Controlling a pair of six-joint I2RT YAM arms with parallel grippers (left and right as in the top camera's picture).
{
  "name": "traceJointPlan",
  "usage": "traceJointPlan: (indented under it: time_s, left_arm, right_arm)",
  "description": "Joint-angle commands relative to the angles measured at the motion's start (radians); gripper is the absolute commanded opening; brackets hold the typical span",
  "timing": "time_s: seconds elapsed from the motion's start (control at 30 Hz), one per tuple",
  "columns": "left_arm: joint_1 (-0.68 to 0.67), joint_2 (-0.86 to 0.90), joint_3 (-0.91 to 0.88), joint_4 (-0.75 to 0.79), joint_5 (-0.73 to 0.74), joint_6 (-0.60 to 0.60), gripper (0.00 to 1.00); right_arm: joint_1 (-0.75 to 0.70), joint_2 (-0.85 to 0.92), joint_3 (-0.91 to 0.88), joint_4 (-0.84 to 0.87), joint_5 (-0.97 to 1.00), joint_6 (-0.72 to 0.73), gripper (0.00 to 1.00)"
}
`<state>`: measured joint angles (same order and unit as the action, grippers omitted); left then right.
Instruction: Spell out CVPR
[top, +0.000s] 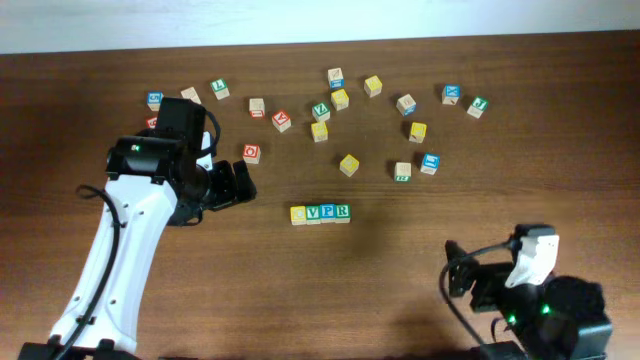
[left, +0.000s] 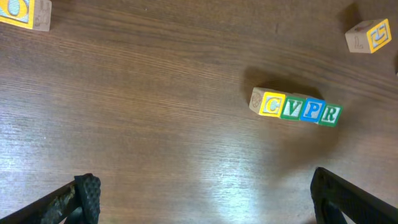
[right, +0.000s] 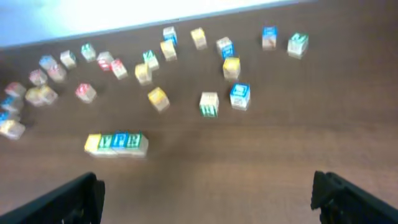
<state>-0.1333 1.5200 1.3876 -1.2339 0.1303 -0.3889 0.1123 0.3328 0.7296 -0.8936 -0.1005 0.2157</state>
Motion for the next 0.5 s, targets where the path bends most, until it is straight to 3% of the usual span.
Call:
traceJointPlan:
  time_s: [0.0, 0.3, 0.47]
  left_arm:
    - [0.003, -0.011, 0.010, 0.002, 0.003, 0.005, 0.99]
    - [0.003, -0.011, 0.010, 0.002, 0.003, 0.005, 0.99]
    - [0.003, -0.011, 0.010, 0.002, 0.003, 0.005, 0.99]
  right_arm:
    - [-0.011, -0.149, -0.175, 0.137, -0.027, -0.025, 0.98]
    - [-0.068, -0.249, -0.454, 0.515, -0.076, -0.112, 0.98]
    - [-0.106, -0.330, -0.548, 0.623, -0.076, -0.132, 0.98]
